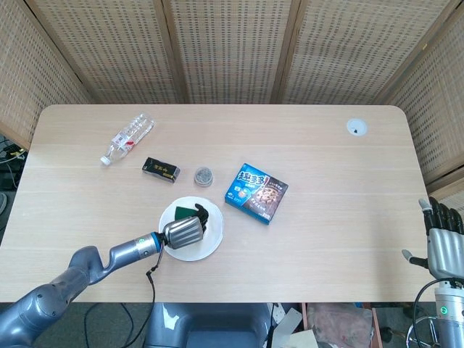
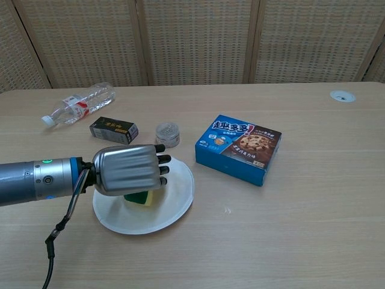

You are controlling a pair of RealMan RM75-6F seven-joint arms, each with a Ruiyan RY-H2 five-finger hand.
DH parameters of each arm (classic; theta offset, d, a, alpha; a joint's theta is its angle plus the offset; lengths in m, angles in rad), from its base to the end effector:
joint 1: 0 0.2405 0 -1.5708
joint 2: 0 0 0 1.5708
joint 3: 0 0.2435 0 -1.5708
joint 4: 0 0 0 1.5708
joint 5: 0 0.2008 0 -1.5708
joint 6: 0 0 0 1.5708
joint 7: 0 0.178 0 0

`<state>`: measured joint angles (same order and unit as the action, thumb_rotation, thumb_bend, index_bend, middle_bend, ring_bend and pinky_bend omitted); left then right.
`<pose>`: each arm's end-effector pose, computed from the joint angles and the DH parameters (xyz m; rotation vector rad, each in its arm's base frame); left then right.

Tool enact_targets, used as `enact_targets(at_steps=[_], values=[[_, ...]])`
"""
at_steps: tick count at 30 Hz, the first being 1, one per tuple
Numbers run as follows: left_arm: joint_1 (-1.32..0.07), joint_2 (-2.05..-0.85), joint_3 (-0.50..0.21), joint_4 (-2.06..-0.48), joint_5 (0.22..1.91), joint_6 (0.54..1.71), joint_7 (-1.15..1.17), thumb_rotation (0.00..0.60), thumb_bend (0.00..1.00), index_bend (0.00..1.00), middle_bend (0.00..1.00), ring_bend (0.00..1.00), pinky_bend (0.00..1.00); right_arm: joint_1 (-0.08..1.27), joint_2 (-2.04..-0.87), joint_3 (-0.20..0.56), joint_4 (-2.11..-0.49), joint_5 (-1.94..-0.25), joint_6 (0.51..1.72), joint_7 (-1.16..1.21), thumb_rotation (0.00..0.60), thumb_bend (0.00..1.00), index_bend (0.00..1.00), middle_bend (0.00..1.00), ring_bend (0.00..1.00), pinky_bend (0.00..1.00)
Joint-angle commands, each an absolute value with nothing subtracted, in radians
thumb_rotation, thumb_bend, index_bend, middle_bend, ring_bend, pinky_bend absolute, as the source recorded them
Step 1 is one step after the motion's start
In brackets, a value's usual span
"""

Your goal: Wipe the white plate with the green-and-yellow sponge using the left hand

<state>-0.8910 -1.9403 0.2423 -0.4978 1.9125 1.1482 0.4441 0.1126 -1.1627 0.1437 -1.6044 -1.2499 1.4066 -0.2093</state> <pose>-0.1387 0.3396 -0.1208 -2.3129 0.7176 -0.6208 -0.3243 -0.2360 0.1675 1.2408 -0.8838 0.6931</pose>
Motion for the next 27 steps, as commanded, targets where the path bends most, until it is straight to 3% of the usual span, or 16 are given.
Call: enact_targets(at_steps=[1,8,15,27], values=[[-0.882,-1.949,0.244,-0.490,1.911,1.143,0.455,0.600,0.28,0.70,0.53,0.32,0.38,0.112,-1.162,0.143,-1.605,-1.251,1.407,-0.210,0.600,0.00,0.00,0.00,0.00,0.00],[-0.877,-1.948,0.249,-0.485,1.916,1.157,0.458,0.600,0.28,0.69,0.53,0.32,0.38,0.112,-1.161,0.143,-1.607,-1.253,1.408,-0.208,0.600,0.00,0.00,0.00,0.00,0.00],[-0.897,-1.931,0.210,-0.531,1.897,1.192,0.445,0.600,0.28,0.70,0.53,0.32,0.38,0.109,-1.158,0.144,-1.610,-1.256,1.413,-0.203,0.600,0.00,0.00,0.00,0.00,0.00],[-0.911,-1.964,0.239,-0.544,1.922,1.125,0.483,0.600,0.28,0.70,0.53,0.32,0.38,0.107,-1.154,0.146,-1.610,-1.257,1.417,-0.193,0.600,0.00,0.00,0.00,0.00,0.00]])
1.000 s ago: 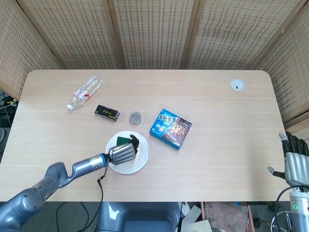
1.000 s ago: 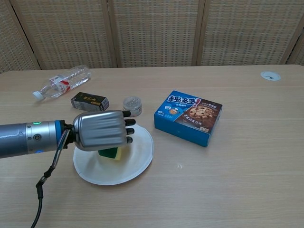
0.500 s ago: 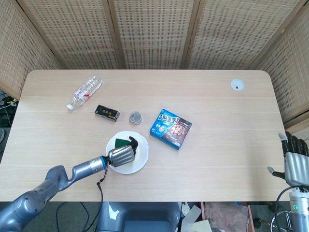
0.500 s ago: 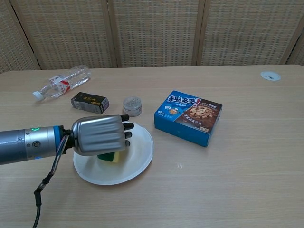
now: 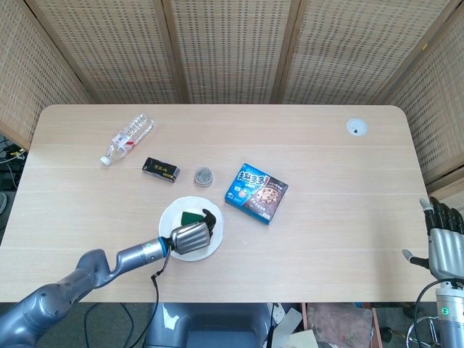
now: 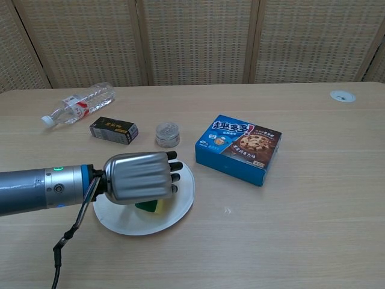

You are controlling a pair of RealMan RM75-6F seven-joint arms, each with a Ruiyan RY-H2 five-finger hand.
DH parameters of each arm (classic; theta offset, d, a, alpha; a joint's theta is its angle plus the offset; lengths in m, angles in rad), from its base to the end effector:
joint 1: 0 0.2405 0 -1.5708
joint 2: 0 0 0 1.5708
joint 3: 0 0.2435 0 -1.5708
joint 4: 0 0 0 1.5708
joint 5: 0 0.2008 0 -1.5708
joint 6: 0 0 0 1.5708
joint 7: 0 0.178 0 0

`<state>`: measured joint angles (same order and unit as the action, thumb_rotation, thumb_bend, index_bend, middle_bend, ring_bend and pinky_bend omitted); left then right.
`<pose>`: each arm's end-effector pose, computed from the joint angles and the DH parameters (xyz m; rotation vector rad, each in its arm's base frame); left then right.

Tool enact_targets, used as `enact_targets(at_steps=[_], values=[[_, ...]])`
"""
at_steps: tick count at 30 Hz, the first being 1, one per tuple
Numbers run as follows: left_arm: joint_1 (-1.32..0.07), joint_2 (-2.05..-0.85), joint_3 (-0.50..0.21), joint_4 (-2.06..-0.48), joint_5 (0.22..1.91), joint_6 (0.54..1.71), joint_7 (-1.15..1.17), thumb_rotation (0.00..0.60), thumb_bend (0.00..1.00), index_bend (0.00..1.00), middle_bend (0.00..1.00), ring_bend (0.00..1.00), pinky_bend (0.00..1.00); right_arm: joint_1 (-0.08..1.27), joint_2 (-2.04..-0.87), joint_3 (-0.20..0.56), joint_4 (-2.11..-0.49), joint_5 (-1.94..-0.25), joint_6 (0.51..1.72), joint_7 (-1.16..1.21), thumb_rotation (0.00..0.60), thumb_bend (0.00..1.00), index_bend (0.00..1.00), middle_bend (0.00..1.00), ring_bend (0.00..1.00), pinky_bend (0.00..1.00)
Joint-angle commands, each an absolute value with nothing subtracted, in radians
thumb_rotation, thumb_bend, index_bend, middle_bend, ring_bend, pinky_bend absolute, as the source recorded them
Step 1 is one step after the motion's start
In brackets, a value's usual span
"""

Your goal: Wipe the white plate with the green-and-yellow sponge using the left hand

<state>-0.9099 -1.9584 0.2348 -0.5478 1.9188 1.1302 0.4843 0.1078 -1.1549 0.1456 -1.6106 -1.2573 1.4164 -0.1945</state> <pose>-0.1240 0.3269 -0.1346 -2.3297 0.7437 -0.6588 -0.3228 -0.2350 0.1710 1.2329 -0.8824 0.7099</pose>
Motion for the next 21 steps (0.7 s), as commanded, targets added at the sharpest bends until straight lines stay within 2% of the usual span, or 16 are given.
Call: enact_targets(at_steps=[1,13,21], values=[[-0.910,-1.967,0.240,-0.542,1.923,1.124,0.481,0.600,0.28,0.70,0.53,0.32,0.38,0.107,-1.154,0.146,-1.610,-1.257,1.417,-0.192,0.600,0.00,0.00,0.00,0.00,0.00],[-0.902,-1.957,0.227,-0.525,1.925,1.198,0.466,0.600,0.28,0.70,0.53,0.32,0.38,0.104,-1.147,0.146,-1.613,-1.263,1.420,-0.179,0.600,0.00,0.00,0.00,0.00,0.00],[-0.878,-1.912,0.249,-0.568,1.938,1.212,0.500,0.600,0.28,0.70,0.53,0.32,0.38,0.104,-1.150,0.144,-1.617,-1.270,1.426,-0.188,0.600,0.00,0.00,0.00,0.00,0.00]])
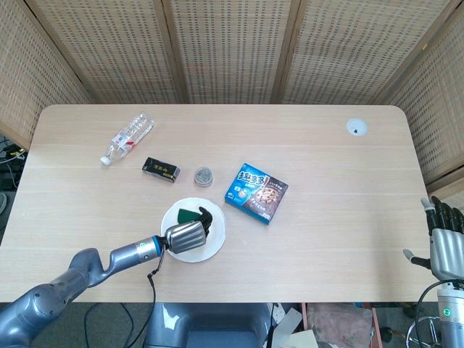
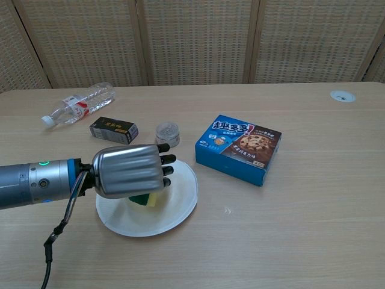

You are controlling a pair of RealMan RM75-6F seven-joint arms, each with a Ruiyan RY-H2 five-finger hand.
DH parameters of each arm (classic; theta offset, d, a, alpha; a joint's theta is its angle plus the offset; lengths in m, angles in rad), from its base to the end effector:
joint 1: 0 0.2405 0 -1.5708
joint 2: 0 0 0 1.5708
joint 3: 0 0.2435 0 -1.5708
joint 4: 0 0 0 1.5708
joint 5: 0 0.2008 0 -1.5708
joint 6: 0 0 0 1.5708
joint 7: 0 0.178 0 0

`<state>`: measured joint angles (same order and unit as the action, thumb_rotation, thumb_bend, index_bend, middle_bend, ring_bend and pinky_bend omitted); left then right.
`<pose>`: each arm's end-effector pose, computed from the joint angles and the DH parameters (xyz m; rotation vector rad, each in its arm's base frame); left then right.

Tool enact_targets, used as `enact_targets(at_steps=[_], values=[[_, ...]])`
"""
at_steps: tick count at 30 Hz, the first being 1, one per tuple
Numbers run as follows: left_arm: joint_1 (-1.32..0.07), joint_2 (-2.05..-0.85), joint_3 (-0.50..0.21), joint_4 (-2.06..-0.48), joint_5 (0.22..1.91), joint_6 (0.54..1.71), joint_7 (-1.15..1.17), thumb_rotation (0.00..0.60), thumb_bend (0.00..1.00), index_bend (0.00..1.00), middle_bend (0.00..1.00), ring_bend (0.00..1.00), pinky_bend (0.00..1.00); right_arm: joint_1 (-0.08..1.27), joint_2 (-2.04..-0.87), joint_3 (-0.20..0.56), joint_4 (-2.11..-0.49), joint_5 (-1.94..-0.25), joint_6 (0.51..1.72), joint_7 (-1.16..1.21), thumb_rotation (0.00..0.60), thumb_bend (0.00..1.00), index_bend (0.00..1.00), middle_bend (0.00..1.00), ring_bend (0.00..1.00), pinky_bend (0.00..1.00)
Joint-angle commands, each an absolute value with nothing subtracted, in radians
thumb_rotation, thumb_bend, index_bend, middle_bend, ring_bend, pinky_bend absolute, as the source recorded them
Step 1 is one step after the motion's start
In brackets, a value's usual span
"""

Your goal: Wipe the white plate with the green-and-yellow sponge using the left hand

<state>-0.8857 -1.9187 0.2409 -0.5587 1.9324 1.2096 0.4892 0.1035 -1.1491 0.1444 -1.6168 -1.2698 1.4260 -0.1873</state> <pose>-0.1294 0.3259 -0.1163 -2.2877 0.7612 -0.7052 -0.3205 -0.2337 0.1729 1.2340 -0.8767 0.7226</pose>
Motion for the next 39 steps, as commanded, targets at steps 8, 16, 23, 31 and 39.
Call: enact_targets(at_steps=[8,16,23,31,39], values=[[-0.861,-1.925,0.277,-0.571,1.959,1.184,0.532,0.600,0.28,0.70,0.53,0.32,0.38,0.106,-1.154,0.142,-1.620,-1.272,1.424,-0.200,0.600,0.00,0.00,0.00,0.00,0.00],[-0.860,-1.935,0.275,-0.556,1.964,1.185,0.527,0.600,0.28,0.70,0.53,0.32,0.38,0.103,-1.153,0.143,-1.621,-1.269,1.429,-0.200,0.600,0.00,0.00,0.00,0.00,0.00],[-0.862,-1.885,0.208,-0.600,1.921,1.271,0.483,0.600,0.28,0.70,0.53,0.32,0.38,0.099,-1.151,0.143,-1.627,-1.272,1.437,-0.202,0.600,0.00,0.00,0.00,0.00,0.00],[-0.820,-1.673,0.090,-0.765,1.749,1.251,0.375,0.600,0.28,0.70,0.53,0.32,0.39,0.099,-1.146,0.140,-1.636,-1.276,1.434,-0.199,0.600,0.00,0.00,0.00,0.00,0.00],[-0.709,-1.528,0.054,-0.954,1.545,1.102,0.288,0.600,0.28,0.69,0.51,0.33,0.37,0.104,-1.149,0.137,-1.640,-1.279,1.425,-0.208,0.600,0.00,0.00,0.00,0.00,0.00]])
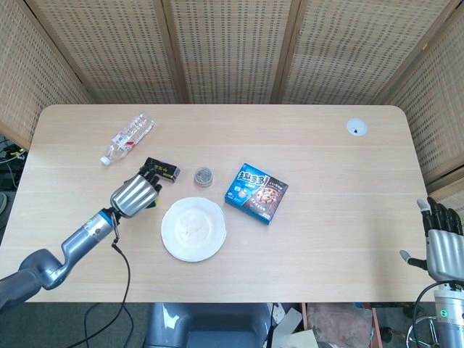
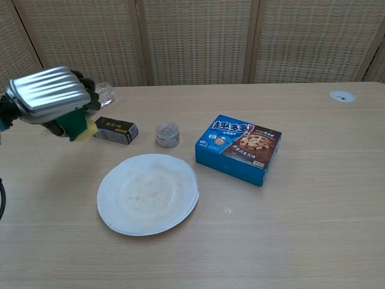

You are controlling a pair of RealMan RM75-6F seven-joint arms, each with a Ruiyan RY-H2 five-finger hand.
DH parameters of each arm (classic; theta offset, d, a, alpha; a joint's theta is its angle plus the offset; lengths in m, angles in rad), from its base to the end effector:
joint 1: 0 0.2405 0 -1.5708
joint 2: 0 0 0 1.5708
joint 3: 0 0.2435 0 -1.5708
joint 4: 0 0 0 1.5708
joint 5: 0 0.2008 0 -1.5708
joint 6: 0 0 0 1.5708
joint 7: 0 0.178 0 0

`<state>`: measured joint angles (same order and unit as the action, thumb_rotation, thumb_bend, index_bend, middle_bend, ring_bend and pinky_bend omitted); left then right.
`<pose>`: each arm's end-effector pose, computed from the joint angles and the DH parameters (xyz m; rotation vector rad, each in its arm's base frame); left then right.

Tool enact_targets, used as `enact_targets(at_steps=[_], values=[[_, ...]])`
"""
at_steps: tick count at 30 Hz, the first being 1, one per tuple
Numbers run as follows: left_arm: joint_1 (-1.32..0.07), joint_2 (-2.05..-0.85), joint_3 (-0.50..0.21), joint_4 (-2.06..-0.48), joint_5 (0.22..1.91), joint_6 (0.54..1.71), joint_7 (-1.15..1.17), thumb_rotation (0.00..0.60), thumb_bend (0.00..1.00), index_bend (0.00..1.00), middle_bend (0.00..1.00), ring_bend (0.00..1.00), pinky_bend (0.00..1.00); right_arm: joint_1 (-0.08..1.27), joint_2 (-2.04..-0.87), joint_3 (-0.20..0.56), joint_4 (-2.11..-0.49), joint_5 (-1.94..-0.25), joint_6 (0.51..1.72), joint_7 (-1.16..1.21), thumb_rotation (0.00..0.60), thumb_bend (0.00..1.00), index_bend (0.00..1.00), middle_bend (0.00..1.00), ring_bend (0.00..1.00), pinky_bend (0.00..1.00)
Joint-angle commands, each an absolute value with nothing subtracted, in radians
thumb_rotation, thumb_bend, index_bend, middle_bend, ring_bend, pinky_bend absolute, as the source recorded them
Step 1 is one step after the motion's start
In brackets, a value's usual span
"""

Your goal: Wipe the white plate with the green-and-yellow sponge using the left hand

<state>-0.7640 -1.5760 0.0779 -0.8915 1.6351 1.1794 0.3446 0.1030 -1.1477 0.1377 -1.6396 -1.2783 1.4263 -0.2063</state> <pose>-0.1893 0.3848 0.0106 -2.0507 0.0682 -0.6625 -0.3156 -0.2322 0.1688 1.2506 -0.8804 0.7218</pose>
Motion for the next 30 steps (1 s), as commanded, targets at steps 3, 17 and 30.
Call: enact_targets(at_steps=[3,17,30], values=[[-0.682,-1.529,0.052,-0.943,1.501,1.059,0.290,0.600,0.27,0.68,0.50,0.33,0.35,0.106,-1.150,0.135,-1.642,-1.280,1.422,-0.214,0.600,0.00,0.00,0.00,0.00,0.00],[-0.586,-1.508,-0.030,-1.104,1.237,0.920,0.321,0.600,0.00,0.00,0.00,0.01,0.05,0.104,-1.141,0.133,-1.654,-1.288,1.425,-0.203,0.600,0.00,0.00,0.00,0.00,0.00],[-0.387,-1.328,-0.074,-1.435,1.234,1.235,0.163,0.600,0.00,0.00,0.00,0.00,0.00,0.093,-1.109,0.128,-1.678,-1.325,1.440,-0.142,0.600,0.00,0.00,0.00,0.00,0.00]])
